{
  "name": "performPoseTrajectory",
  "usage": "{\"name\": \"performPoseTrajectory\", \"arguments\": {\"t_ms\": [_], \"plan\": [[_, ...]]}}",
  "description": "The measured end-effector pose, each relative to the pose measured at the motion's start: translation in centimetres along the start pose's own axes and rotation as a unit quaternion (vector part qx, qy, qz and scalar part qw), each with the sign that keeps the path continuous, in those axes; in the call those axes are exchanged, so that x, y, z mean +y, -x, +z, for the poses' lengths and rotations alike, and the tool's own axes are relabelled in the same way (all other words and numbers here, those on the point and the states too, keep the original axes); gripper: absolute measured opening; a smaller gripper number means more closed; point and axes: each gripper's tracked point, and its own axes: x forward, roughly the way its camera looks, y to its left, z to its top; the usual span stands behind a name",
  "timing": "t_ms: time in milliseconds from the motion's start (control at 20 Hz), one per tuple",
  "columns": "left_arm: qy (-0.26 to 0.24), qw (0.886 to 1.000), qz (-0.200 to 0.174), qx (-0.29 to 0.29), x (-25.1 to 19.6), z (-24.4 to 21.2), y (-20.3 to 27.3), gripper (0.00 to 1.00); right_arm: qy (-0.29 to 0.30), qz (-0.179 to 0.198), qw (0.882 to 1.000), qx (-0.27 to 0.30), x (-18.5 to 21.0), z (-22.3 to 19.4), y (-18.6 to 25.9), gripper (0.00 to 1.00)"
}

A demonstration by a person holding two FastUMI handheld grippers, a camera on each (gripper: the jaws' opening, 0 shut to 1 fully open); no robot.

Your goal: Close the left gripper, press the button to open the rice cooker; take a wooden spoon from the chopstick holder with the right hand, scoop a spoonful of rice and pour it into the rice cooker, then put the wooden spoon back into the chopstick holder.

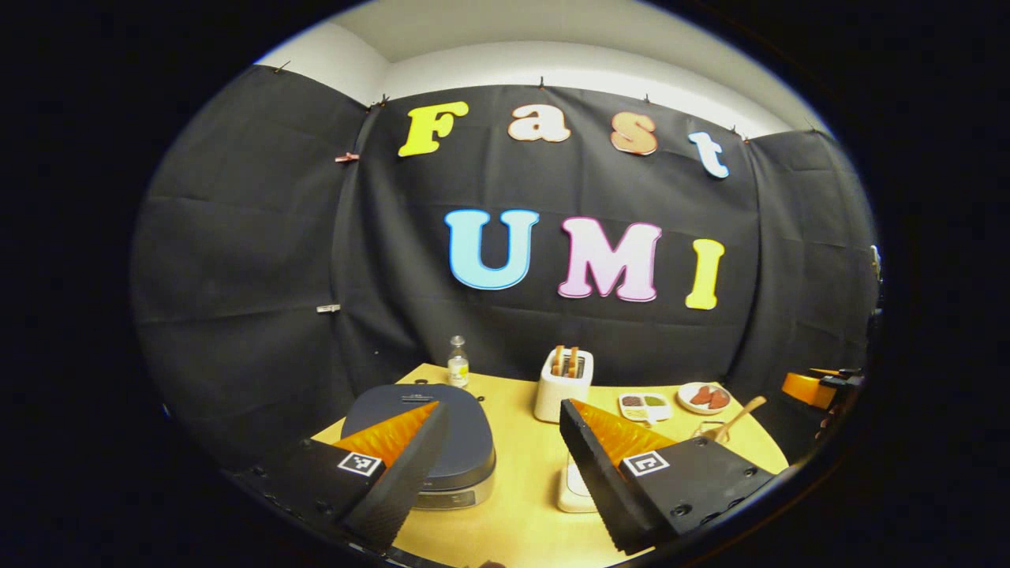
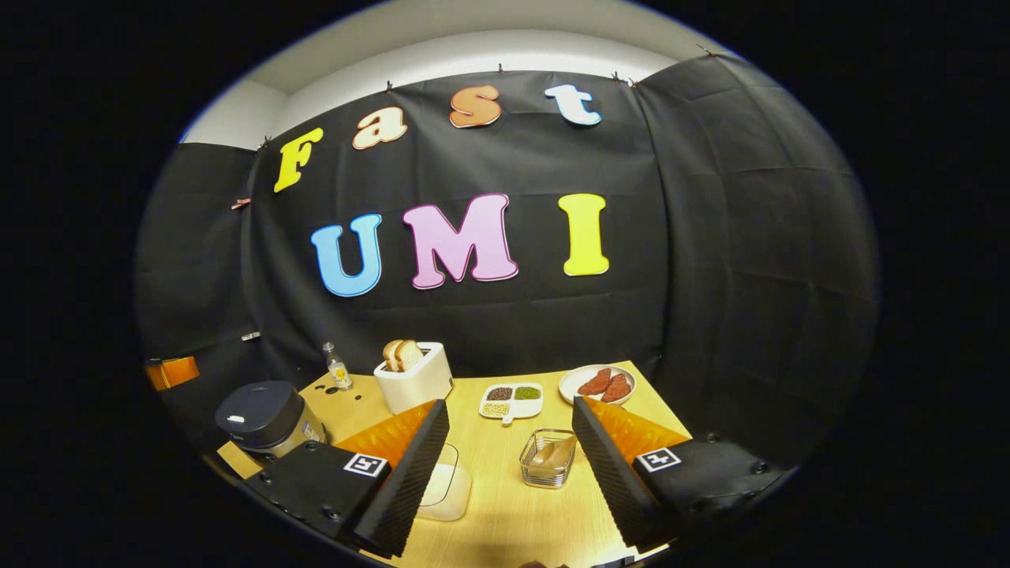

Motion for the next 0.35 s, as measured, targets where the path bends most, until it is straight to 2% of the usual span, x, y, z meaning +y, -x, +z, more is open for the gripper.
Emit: {"name": "performPoseTrajectory", "arguments": {"t_ms": [150,350], "plan": [[-0.005,1.0,-0.028,-0.008,-0.1,0.0,2.3,0.95,0.002,-0.038,0.999,-0.02,-0.8,0.4,3.6,0.98],[0.012,0.999,-0.038,-0.009,1.1,-0.6,4.3,0.95,0.02,-0.072,0.997,-0.035,-1.5,0.3,6.9,0.98]]}}
